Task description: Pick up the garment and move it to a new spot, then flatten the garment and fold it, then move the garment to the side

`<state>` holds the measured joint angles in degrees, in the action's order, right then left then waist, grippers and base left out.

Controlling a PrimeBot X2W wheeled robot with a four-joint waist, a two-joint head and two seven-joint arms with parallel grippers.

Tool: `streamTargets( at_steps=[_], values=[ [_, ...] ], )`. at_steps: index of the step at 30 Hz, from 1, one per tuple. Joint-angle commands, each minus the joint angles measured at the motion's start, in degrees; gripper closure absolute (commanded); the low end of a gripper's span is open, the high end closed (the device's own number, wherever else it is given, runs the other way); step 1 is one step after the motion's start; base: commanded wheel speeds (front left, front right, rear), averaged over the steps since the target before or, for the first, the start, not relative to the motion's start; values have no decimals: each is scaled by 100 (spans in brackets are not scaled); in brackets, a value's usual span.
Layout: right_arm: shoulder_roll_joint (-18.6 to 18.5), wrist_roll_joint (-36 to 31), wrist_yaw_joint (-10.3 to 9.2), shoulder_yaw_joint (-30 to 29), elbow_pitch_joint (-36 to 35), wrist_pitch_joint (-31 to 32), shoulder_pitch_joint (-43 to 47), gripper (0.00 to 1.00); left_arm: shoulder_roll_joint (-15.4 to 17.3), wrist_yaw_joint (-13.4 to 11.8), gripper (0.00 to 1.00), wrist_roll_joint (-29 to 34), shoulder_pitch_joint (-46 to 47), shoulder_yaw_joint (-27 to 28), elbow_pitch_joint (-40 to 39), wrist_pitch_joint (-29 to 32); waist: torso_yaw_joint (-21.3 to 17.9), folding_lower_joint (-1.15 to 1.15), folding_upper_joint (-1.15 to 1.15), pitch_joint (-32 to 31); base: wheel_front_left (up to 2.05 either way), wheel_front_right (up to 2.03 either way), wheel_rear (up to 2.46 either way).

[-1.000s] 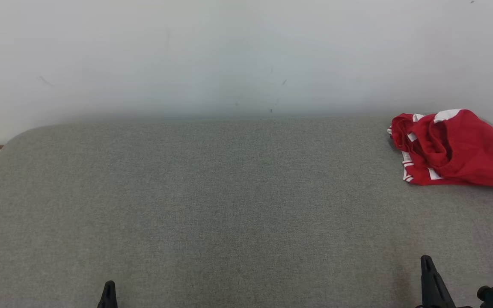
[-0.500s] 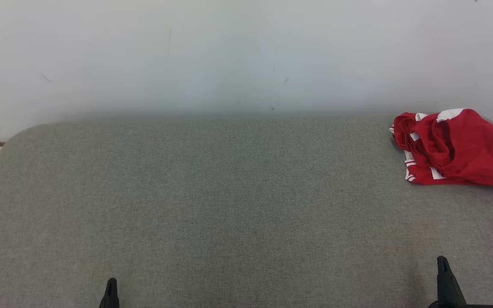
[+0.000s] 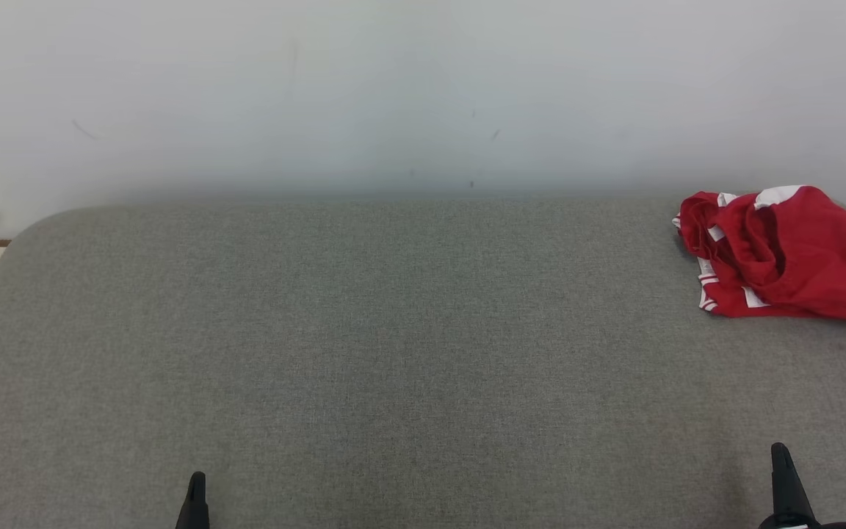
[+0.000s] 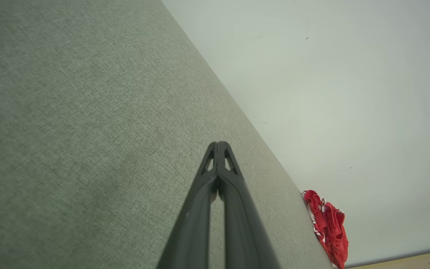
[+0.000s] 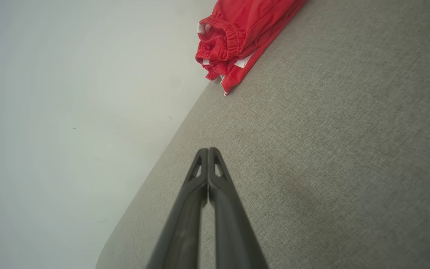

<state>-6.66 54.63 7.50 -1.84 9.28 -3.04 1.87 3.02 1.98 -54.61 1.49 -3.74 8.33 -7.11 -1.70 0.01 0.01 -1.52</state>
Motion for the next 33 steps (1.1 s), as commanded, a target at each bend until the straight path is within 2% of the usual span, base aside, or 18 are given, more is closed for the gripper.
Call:
streamTargets(
  at_steps=[1, 33],
  values=[
    [-28, 242, -1, -69, -70, 55, -86, 100, 30, 61, 100, -220, 145, 5, -3, 45, 5, -1, -1, 5, 0, 0, 0],
    [57, 2229, 0, -676, -78, 675, -143, 100, 16, 314, 100, -2123, 442, -82, 380, 408, 76, -1, -1, 78, 0, 0, 0]
  ],
)
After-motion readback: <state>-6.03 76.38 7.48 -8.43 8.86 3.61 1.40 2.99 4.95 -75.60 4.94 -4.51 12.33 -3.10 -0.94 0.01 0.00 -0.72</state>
